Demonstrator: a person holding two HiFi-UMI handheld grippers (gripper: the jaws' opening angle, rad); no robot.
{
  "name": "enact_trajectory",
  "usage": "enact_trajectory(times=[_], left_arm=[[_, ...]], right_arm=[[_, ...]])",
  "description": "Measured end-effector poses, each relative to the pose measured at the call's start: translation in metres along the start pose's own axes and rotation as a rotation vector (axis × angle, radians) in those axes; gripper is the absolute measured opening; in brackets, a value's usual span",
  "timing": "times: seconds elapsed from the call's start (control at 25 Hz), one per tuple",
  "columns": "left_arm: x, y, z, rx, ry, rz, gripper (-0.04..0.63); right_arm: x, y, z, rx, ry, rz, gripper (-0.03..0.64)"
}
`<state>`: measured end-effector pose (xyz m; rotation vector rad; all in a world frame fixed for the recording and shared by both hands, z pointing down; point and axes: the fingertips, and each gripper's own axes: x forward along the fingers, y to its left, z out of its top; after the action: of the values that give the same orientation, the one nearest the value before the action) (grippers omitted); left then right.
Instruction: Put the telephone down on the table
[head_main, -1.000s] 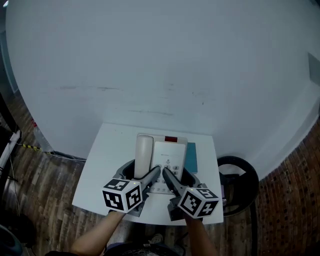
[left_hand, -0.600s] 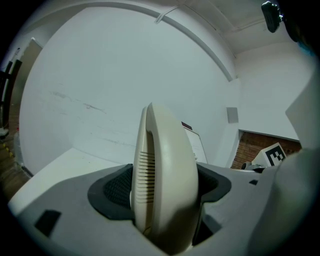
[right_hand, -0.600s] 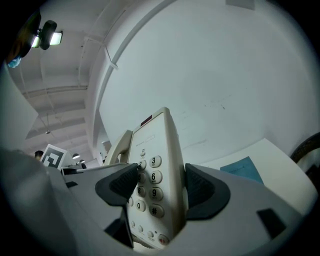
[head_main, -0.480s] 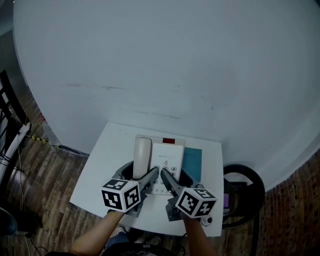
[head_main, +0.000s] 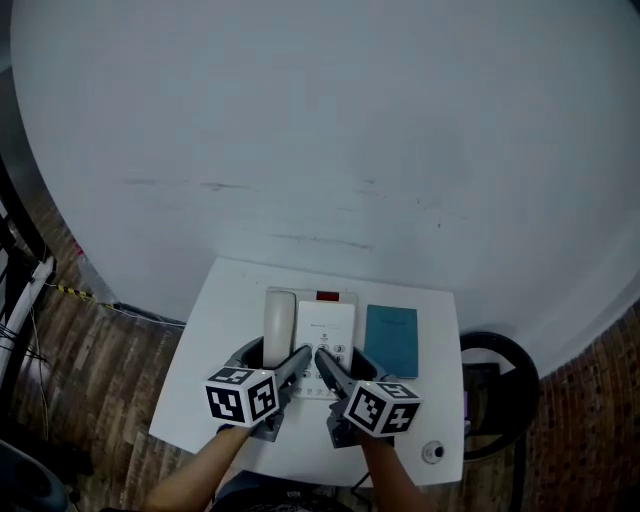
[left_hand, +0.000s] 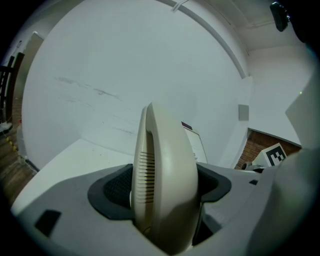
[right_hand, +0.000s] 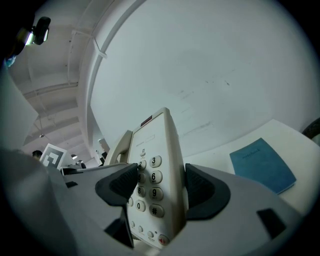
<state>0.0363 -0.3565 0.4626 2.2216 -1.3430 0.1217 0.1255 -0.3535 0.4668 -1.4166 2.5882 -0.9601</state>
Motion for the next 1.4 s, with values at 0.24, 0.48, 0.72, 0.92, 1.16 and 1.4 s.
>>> enact_trajectory(times=[0.24, 0.48, 0.72, 0.92, 1.16, 1.4], left_arm=[[0.028, 0.040, -0.009, -0.032, 0.085, -0.026, 0.364], [0.053, 0.066, -0.026, -0.064, 0.166, -0.053, 0.364], [0.074, 0.088, -0.045, -0.100, 0.243, -0.062, 0.364], [0.089, 0.099, -0.063, -0.125, 0.301, -0.066, 0.364], [0.101, 0.105, -0.083, -0.170, 0.355, -0.064, 0.364], [0.112, 0.113, -0.097, -0.189, 0.394, -0.050, 0.365]], right_arm=[[0.039, -0.014, -0.017, 0.052, 0.037, -0.063, 0.298], [0.064, -0.032, -0.036, 0.091, 0.074, -0.124, 0.298], [0.084, -0.050, -0.056, 0.128, 0.110, -0.175, 0.298], [0.093, -0.066, -0.071, 0.157, 0.142, -0.210, 0.298], [0.098, -0.080, -0.086, 0.169, 0.177, -0.231, 0.298], [0.106, -0.093, -0.098, 0.184, 0.203, -0.256, 0.298]])
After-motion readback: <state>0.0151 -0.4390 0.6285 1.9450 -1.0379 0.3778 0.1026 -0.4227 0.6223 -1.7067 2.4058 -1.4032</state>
